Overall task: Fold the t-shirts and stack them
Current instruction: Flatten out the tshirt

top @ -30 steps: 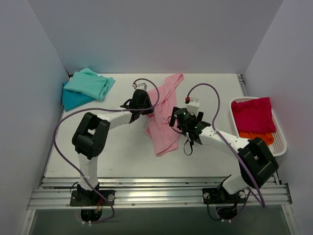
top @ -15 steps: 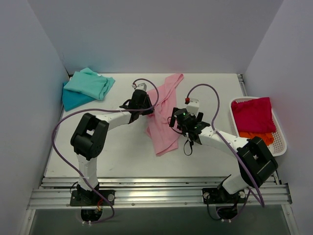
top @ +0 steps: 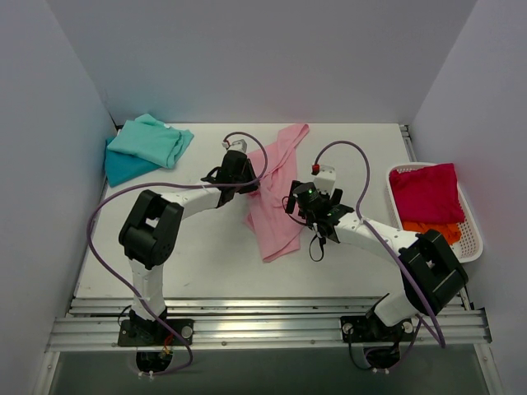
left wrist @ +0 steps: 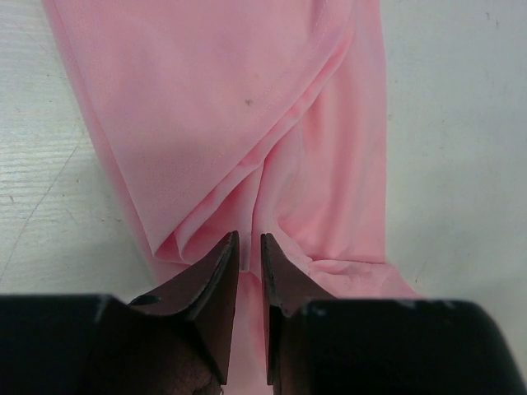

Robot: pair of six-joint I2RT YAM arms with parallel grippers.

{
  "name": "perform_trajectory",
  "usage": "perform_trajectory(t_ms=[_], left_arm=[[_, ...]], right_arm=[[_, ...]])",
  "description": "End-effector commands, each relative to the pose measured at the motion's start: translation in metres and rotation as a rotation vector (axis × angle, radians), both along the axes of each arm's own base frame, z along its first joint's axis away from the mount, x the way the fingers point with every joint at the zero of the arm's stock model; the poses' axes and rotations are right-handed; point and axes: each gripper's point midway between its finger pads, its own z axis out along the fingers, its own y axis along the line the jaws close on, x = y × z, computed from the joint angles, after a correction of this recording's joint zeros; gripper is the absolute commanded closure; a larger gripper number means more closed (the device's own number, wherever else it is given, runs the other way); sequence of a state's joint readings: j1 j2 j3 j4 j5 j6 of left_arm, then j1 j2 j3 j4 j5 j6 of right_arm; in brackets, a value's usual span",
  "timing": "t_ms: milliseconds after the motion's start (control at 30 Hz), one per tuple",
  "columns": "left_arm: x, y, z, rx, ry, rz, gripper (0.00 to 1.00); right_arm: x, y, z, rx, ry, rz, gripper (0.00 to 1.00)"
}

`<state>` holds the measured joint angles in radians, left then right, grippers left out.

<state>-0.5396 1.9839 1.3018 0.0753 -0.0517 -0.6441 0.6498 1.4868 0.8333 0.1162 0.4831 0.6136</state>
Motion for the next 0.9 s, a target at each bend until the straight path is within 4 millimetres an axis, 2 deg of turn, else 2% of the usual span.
perform_trajectory(t_ms=[0,867], left_arm=[[0.01,-0.002,0.019,-0.033,-0.053,0.014,0.75],[0.011,0.001,-0.003,0.001,-0.01,0.035,0.74]], right_arm=[[0.0,-0.004,-0.003,-0.021,-0.009,-0.024,0.0],[0.001,-0.002,-0.011,-0.029,0.006,-0.022,0.0]])
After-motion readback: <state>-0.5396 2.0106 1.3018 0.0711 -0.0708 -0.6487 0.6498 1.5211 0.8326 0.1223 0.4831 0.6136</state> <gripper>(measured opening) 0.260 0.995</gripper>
